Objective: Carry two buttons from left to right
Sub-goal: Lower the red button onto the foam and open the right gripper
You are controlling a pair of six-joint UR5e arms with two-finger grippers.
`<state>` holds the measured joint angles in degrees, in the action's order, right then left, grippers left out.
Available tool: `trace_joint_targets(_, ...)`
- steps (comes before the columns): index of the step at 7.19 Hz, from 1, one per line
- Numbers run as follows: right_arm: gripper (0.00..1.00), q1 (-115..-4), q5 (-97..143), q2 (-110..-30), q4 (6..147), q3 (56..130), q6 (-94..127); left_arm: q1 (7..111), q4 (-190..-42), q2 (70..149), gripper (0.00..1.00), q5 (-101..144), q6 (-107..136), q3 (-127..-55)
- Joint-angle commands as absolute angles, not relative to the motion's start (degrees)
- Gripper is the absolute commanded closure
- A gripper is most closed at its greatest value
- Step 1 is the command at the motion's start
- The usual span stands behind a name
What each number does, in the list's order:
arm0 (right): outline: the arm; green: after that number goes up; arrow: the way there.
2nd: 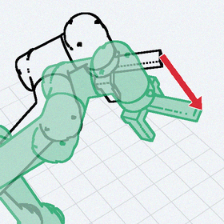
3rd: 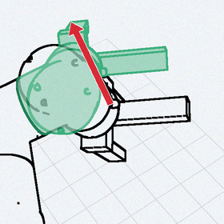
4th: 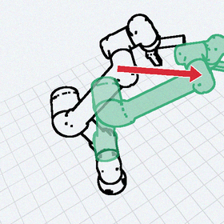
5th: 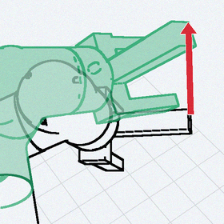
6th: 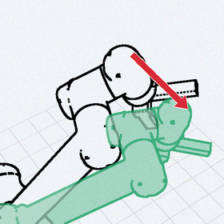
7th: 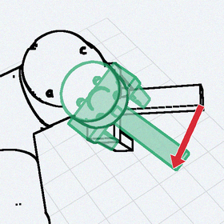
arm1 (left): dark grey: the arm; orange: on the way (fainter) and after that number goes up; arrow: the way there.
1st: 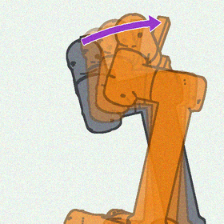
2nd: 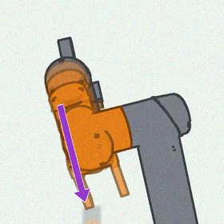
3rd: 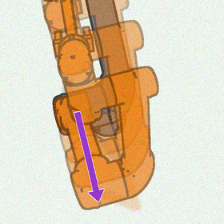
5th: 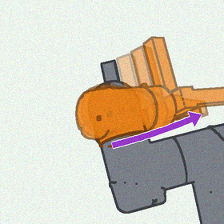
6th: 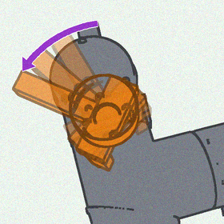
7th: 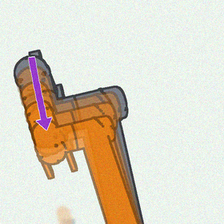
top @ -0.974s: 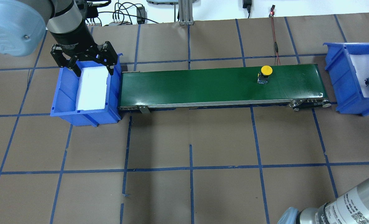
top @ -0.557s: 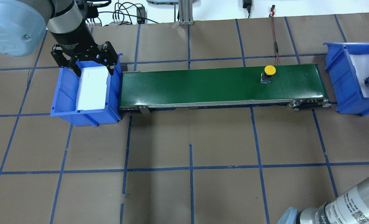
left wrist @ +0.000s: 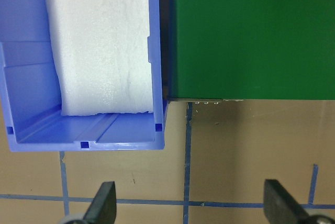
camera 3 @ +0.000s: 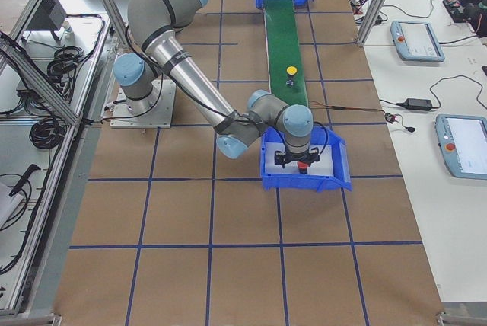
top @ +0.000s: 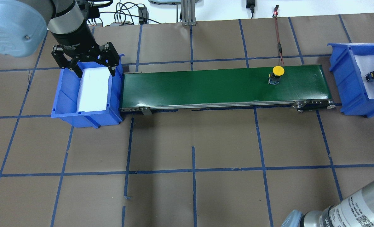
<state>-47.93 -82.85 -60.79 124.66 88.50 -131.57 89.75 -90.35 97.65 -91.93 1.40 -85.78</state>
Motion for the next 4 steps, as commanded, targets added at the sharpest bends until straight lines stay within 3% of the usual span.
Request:
trace_joint_targets(1, 0.0, -48.51, -83.32, -63.45, 116.59, 83.35, -130.17, 89.74, -90.35, 97.65, 0.0, -91.93, 1.41, -85.78)
trace_joint_targets(4, 0.0, -58.14, -84.63, -63.98, 111.12, 77.97, -126.49, 89.74, -90.35, 97.65, 0.0, -91.93, 1.41, -85.87)
